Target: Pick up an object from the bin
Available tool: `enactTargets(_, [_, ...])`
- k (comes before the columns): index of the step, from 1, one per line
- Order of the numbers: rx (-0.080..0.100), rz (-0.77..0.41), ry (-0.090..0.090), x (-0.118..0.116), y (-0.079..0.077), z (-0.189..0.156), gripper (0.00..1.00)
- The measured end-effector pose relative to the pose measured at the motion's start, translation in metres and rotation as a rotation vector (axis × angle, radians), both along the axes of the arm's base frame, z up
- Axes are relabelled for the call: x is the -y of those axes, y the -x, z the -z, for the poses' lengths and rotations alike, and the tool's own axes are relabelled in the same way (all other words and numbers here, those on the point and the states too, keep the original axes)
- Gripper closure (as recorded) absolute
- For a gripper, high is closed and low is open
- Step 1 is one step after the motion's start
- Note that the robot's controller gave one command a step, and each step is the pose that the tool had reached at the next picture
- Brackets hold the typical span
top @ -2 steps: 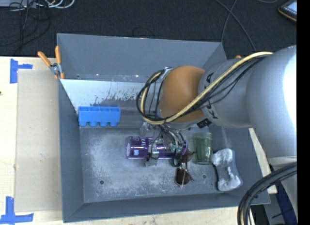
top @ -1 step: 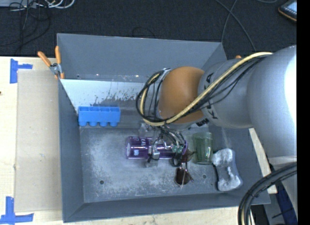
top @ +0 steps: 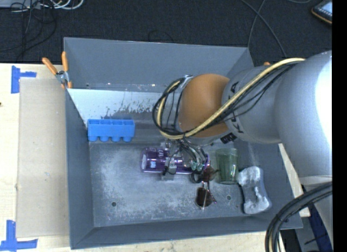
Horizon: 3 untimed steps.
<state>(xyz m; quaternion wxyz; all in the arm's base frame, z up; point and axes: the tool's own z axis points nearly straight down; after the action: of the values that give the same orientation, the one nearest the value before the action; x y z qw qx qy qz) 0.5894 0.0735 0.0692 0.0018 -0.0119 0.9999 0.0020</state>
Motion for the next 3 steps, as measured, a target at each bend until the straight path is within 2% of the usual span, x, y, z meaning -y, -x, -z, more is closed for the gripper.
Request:
enactTargets(2, [-0.007, 0.001, 0.0, 0.0, 0.002, -0.011, 1.0])
enactTargets(3, [-0.002, 0.001, 0.0, 0.0, 0.001, -0.031, 1.0])
